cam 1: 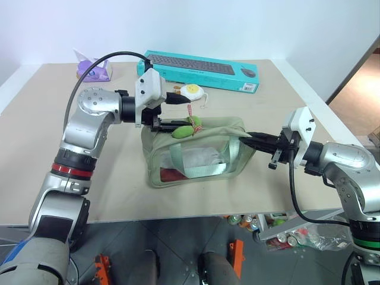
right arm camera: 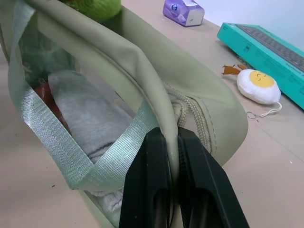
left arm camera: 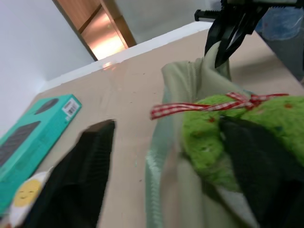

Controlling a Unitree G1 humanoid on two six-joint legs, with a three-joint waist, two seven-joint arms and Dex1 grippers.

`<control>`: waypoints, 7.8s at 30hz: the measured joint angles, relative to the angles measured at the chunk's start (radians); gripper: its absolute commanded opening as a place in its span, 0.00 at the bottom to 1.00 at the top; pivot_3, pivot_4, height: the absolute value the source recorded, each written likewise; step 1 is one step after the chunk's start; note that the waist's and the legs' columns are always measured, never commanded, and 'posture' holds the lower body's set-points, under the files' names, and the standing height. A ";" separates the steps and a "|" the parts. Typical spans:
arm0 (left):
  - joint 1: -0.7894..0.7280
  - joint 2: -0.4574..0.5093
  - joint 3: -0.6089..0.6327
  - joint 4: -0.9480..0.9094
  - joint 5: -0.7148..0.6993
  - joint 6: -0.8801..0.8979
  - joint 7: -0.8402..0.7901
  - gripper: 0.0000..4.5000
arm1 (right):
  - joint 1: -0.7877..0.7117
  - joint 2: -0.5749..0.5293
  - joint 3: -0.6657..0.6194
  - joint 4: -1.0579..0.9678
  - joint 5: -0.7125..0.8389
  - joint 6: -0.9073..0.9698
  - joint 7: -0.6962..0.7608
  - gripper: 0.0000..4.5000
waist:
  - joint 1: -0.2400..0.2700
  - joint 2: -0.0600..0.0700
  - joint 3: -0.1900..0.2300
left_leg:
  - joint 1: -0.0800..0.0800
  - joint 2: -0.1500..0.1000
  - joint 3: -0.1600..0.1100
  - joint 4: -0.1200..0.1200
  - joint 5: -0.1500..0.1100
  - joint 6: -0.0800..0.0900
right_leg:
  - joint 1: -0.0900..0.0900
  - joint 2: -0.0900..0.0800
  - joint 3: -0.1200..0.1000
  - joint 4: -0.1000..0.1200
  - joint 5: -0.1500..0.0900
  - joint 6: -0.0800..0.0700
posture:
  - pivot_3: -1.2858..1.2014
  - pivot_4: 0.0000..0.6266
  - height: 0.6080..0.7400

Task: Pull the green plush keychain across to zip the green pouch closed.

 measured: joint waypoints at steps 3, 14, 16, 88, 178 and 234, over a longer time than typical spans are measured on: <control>-0.031 0.026 0.034 0.013 -0.015 0.017 -0.007 0.88 | 0.000 0.000 0.000 0.000 0.000 0.000 -0.002 0.00 | -0.001 0.000 0.000 | 0.000 0.000 0.000 0.000 0.000 0.000 | 0.000 0.000 0.000 0.000 0.000 0.000 | 0.52 0.24 1.00; 0.022 0.150 0.170 -0.083 -0.120 0.215 0.029 0.88 | -0.004 0.008 0.003 0.007 0.000 -0.008 0.001 0.00 | -0.004 0.000 0.000 | 0.001 0.001 0.000 -0.001 0.000 0.001 | 0.000 0.000 0.000 0.000 0.001 0.003 | 0.52 0.24 1.00; 0.068 0.169 0.193 -0.120 -0.135 0.252 0.047 0.88 | -0.007 0.011 0.004 0.013 0.000 -0.010 0.002 0.00 | -0.003 0.000 0.000 | 0.001 0.002 0.000 -0.001 0.000 0.001 | 0.000 0.001 0.000 0.000 0.001 0.003 | 0.52 0.24 1.00; 0.747 0.138 0.240 -0.689 -0.309 0.350 0.378 0.00 | -0.395 0.053 0.179 -0.069 0.120 0.182 0.063 0.99 | 0.004 -0.002 0.000 | 0.000 0.004 0.006 0.000 -0.004 -0.005 | -0.002 0.001 0.004 -0.001 -0.002 -0.002 | 0.52 0.24 1.00; 0.661 0.023 0.177 -0.624 -0.246 0.299 0.473 0.00 | -0.505 0.096 0.209 0.114 -0.187 -0.127 0.165 0.02 | 0.002 -0.002 0.000 | 0.000 0.004 0.006 -0.001 -0.004 -0.005 | -0.002 0.001 0.004 -0.001 -0.002 -0.002 | 0.52 0.24 1.00; 0.731 0.111 0.197 -0.691 -0.293 0.356 0.388 0.00 | -0.826 0.300 0.321 0.947 -0.461 -0.621 0.102 0.78 | -0.002 -0.001 0.001 | 0.001 0.006 0.007 -0.003 -0.007 -0.004 | -0.003 0.004 0.005 0.000 -0.002 -0.002 | 0.52 0.24 1.00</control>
